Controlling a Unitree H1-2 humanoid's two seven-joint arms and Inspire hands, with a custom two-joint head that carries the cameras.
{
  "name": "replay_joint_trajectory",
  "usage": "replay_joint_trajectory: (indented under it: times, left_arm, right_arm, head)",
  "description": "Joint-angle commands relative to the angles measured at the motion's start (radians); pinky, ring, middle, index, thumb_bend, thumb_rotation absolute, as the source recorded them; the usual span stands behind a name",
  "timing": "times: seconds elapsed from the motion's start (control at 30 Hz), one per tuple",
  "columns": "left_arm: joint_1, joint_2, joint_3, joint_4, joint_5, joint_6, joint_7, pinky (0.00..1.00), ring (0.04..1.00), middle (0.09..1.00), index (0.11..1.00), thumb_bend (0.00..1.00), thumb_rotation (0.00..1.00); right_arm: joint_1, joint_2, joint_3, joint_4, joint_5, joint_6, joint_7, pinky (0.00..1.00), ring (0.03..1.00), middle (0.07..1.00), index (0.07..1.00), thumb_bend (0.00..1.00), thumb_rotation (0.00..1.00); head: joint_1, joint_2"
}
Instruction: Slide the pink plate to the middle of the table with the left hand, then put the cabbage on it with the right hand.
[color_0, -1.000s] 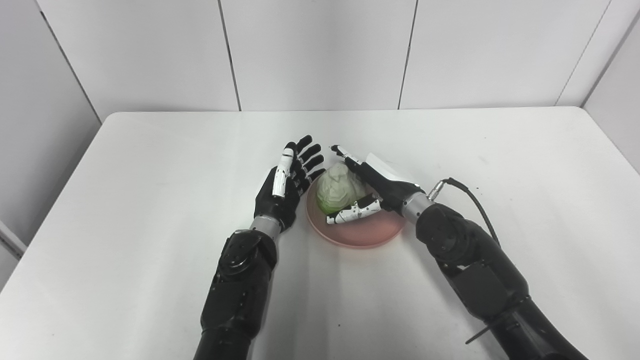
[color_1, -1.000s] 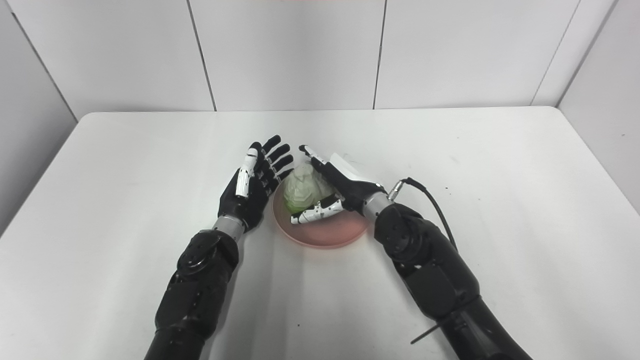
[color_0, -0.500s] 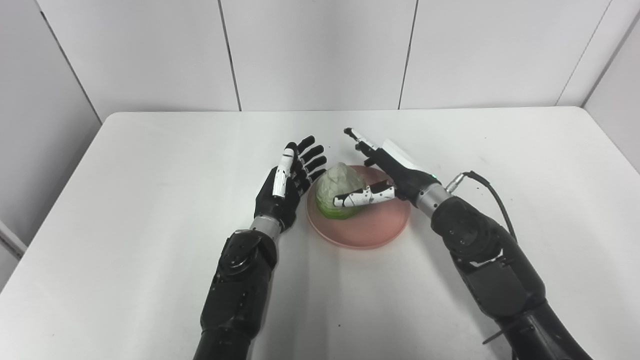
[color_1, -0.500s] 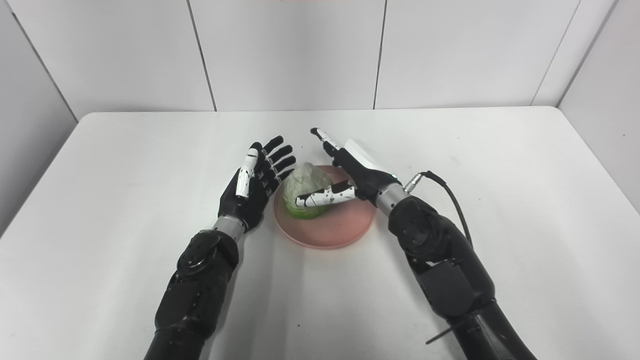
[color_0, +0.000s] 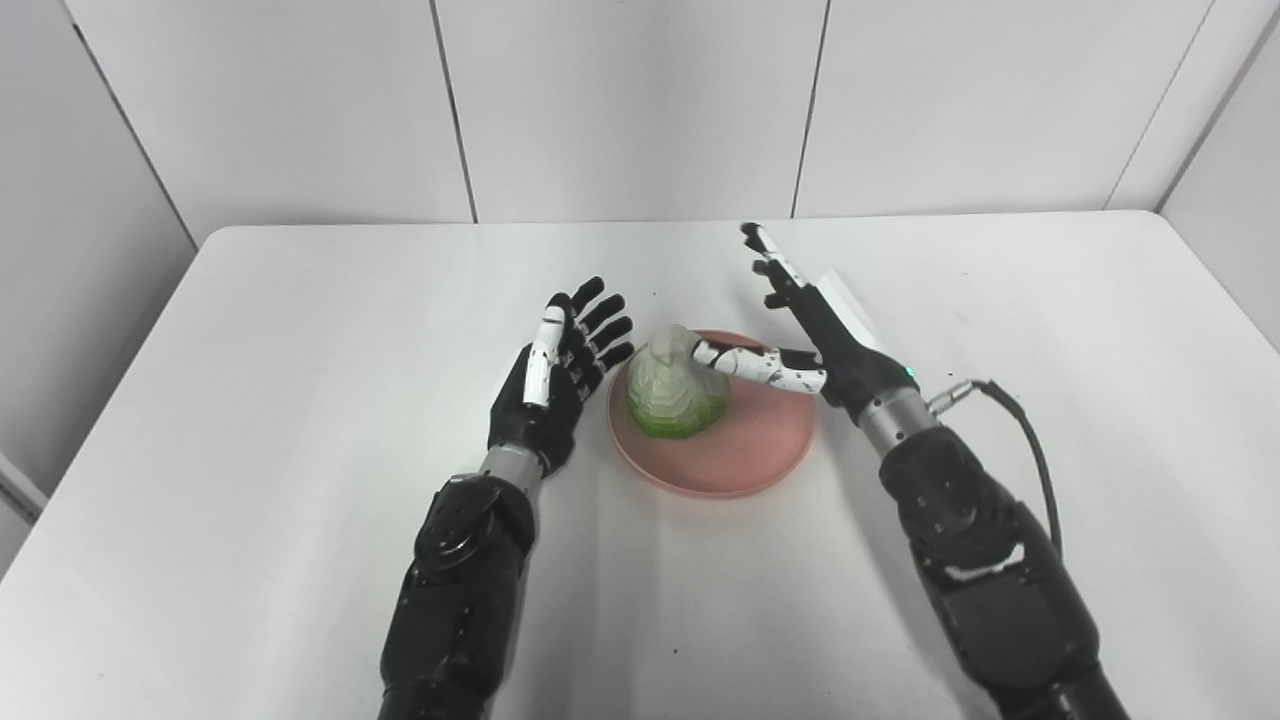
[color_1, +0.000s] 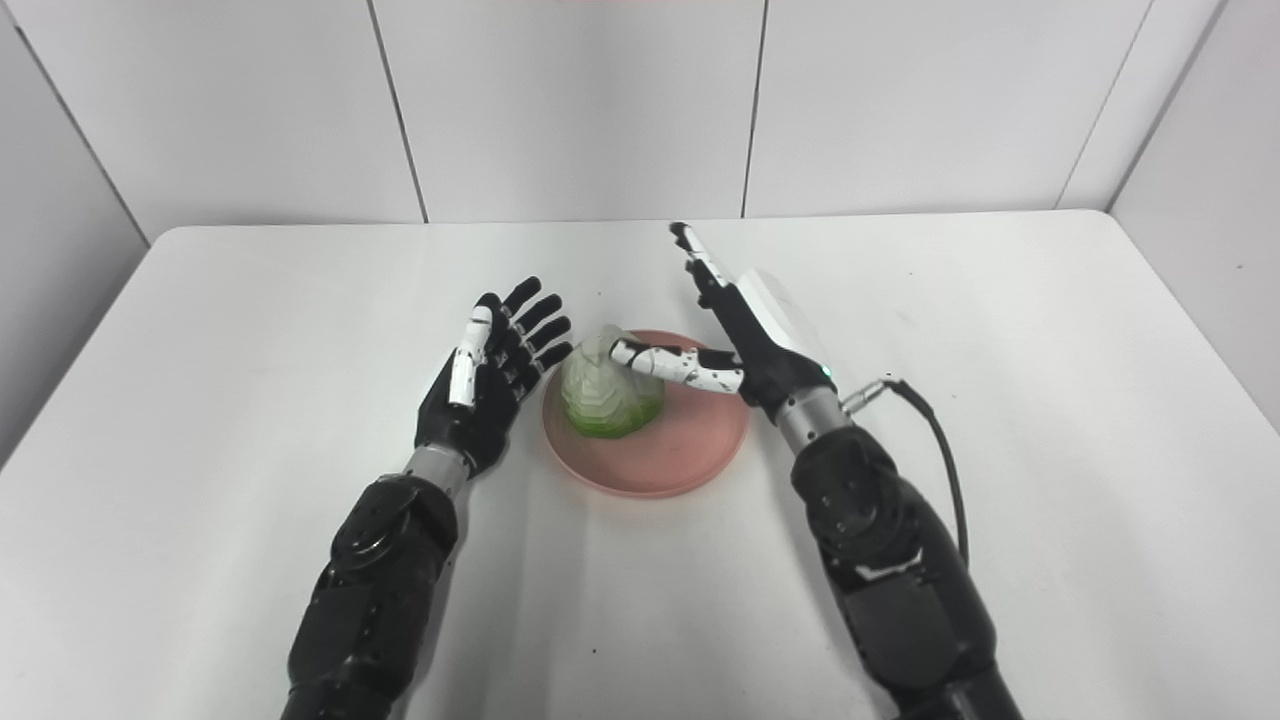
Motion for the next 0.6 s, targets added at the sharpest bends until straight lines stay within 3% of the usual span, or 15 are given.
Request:
replay_joint_trajectory:
  times: [0.0, 0.13, 0.23, 0.3, 0.37, 0.57]
  left_arm:
    - [0.042, 0.019, -0.004, 0.0, 0.037, 0.003, 0.026, 0.9, 0.913, 0.919, 0.923, 0.41, 1.0]
    - [0.078, 0.031, -0.022, -0.046, 0.085, -0.052, 0.03, 0.96, 0.972, 0.983, 0.986, 0.4, 1.0]
    - [0.1, 0.036, -0.029, -0.079, 0.109, -0.067, 0.034, 1.0, 0.997, 0.999, 0.999, 0.4, 1.0]
    - [0.123, 0.04, -0.039, -0.128, 0.137, -0.05, 0.045, 1.0, 0.999, 1.0, 1.0, 0.4, 1.0]
    - [0.141, 0.044, -0.048, -0.167, 0.156, -0.031, 0.052, 1.0, 1.0, 1.0, 1.0, 0.4, 1.0]
    - [0.151, 0.058, -0.049, -0.174, 0.172, -0.048, 0.058, 1.0, 1.0, 1.0, 1.0, 0.4, 1.0]
  right_arm:
    - [-0.008, 0.021, -0.04, -0.048, 0.037, -0.017, -0.047, 0.91, 0.98, 0.998, 1.0, 0.86, 1.0]
    - [0.059, 0.086, -0.125, -0.039, 0.178, -0.057, -0.088, 1.0, 1.0, 1.0, 1.0, 0.69, 1.0]
    - [0.084, 0.112, -0.148, -0.047, 0.207, -0.007, -0.096, 1.0, 1.0, 1.0, 1.0, 0.64, 1.0]
    - [0.095, 0.153, -0.195, -0.064, 0.319, 0.088, -0.074, 1.0, 1.0, 1.0, 1.0, 0.61, 1.0]
    - [0.102, 0.176, -0.218, -0.075, 0.39, 0.138, -0.062, 1.0, 1.0, 1.0, 1.0, 0.53, 1.0]
    - [0.116, 0.193, -0.218, -0.046, 0.42, 0.077, -0.085, 1.0, 1.0, 1.0, 1.0, 0.39, 1.0]
  head:
    - [-0.004, 0.0]
    - [-0.013, 0.0]
    - [-0.019, -0.001]
    - [-0.022, -0.001]
    - [-0.021, -0.001]
    - [-0.028, -0.007]
